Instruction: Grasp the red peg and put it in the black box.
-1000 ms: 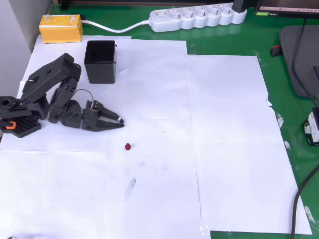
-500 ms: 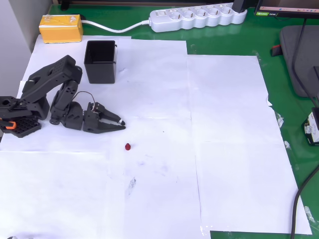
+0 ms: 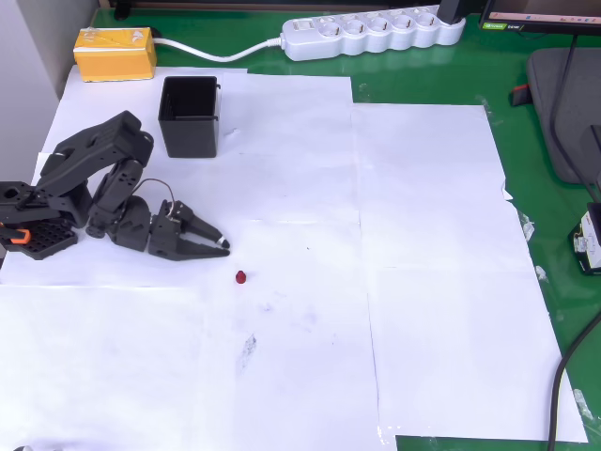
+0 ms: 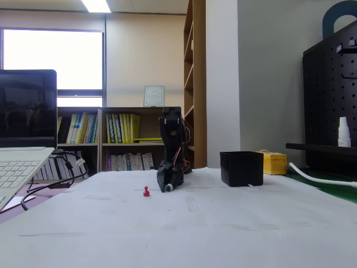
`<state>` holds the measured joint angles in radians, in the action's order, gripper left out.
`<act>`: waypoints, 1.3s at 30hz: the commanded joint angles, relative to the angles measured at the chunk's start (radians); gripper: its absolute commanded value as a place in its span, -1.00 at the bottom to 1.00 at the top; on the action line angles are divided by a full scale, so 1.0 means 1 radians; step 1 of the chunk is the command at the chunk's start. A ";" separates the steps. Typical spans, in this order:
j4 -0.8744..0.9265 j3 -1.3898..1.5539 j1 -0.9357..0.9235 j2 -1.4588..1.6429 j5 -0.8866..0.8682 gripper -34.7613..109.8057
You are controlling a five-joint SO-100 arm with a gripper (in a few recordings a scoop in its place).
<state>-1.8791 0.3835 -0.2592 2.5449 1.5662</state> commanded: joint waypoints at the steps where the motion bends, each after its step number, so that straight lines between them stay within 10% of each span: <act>1: -0.038 -0.023 -0.040 -0.037 0.006 -0.50; 13: -0.037 -0.026 -0.087 -0.038 0.006 -0.43; 23: -0.037 0.003 -0.110 -0.034 -0.002 0.11; 39: -0.035 0.072 -0.112 -0.015 -0.014 0.13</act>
<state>-1.8791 0.4264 -0.3605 2.5449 1.5555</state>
